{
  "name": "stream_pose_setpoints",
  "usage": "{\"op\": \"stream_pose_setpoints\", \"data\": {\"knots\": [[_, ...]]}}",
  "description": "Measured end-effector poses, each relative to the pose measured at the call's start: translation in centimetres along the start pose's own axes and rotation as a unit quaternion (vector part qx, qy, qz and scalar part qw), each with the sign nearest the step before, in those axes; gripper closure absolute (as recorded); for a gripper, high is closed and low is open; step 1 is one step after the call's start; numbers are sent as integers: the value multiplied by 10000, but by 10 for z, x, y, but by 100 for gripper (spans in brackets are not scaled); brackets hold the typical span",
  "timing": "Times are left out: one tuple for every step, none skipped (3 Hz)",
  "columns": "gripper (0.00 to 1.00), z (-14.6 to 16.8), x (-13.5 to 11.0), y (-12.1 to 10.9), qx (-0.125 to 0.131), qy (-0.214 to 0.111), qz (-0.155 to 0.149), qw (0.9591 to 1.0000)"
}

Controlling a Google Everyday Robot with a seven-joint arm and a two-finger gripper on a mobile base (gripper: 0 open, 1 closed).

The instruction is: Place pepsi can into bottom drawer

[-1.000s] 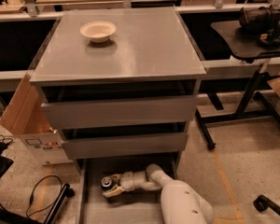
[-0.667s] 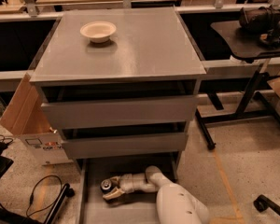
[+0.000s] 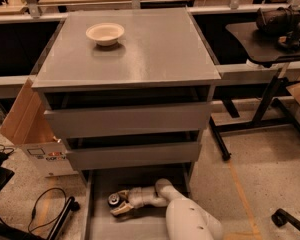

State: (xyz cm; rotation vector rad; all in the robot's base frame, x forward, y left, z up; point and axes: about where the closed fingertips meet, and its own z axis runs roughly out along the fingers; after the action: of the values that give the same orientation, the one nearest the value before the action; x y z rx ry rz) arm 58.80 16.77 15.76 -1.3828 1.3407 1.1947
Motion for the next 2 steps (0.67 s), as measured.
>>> {"op": "stream_pose_setpoints", "data": {"knots": [[51, 4, 0, 2, -28, -8, 8, 10000], [29, 6, 0, 3, -43, -13, 13, 10000]]}}
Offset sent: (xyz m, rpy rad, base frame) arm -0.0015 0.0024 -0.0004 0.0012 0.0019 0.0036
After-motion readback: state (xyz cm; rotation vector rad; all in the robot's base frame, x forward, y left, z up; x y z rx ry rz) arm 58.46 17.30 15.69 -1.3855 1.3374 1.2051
